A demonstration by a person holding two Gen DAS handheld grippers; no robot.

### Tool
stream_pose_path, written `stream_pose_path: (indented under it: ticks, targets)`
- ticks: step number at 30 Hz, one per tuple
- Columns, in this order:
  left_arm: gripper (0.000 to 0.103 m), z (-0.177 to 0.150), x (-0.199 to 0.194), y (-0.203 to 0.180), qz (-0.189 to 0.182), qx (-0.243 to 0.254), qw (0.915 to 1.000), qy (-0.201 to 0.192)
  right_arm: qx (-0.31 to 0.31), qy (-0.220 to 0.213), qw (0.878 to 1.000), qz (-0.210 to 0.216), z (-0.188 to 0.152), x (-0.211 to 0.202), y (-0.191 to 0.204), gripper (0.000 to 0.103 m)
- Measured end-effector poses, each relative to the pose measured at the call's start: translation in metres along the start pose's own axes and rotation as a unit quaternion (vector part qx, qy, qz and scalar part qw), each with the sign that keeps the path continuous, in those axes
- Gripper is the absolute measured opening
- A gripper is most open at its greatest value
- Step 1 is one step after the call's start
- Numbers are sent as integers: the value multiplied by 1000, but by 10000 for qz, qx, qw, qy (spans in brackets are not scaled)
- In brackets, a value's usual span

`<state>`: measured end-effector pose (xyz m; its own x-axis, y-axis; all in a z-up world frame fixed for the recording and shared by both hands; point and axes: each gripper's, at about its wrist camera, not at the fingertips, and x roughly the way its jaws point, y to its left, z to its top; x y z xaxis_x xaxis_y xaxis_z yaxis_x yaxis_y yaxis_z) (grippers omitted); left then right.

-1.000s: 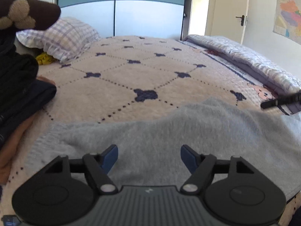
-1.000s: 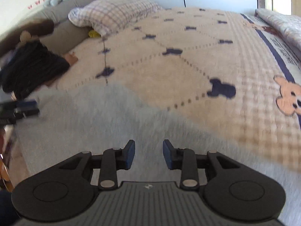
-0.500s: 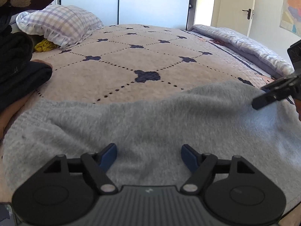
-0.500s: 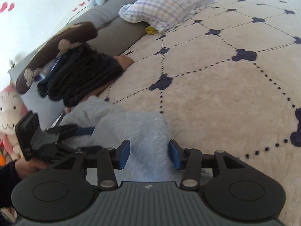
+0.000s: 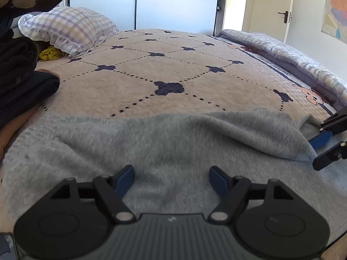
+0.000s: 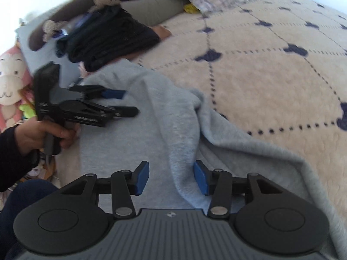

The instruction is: Fold clothes

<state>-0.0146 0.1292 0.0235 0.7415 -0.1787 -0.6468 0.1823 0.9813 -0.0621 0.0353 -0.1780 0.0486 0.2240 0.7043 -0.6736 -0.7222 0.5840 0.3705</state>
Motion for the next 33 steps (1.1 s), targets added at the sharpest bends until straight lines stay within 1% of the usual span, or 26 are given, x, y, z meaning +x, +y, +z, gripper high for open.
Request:
stream_pose_path:
  ticks: [2,5,9,11,14,15,17,19,20,22,24,29,33]
  targets:
    - [77,-1,0,-1,3,11,10000,-14,42,-149,9998,87,3,-1,-1,49]
    - [78,-1,1,-1,3,17,10000,-20,342,-345,9984,294,18,8,-11,51]
    - [78,-1,1,-1,-5,20,10000,-33,888,-464,9940,448,36,27,-30,53]
    - [78,-1,1,-1,-12,23,10000,-46,908,-485,9926,638,40,34,-32,54]
    - [78,-2,0,0,-29,18,10000,-63,745,-633,9929,676,42,31,-25,56]
    - [78,-2,0,1,-37,18,10000,-68,548,-725,9931,743,40,26,-18,56]
    - [79,-2,1,1,-55,25,10000,-69,8,-779,9935,827,32,16,-2,57]
    - [81,-2,2,0,-52,36,10000,-76,-382,-707,9927,901,21,10,11,57]
    - [82,-2,2,0,-46,45,9999,-84,-448,-631,9925,949,17,9,13,57]
    - [82,-3,3,-1,-34,58,9999,-94,-365,-456,9944,876,10,12,10,56]
    - [82,-3,3,-1,-32,59,9999,-97,-221,-414,9962,733,9,16,5,56]
    - [82,-3,3,-1,-40,59,9999,-107,-143,-668,9969,397,15,17,4,56]
    - [83,-4,3,-2,-36,72,9999,-131,179,-718,9972,83,20,24,-9,57]
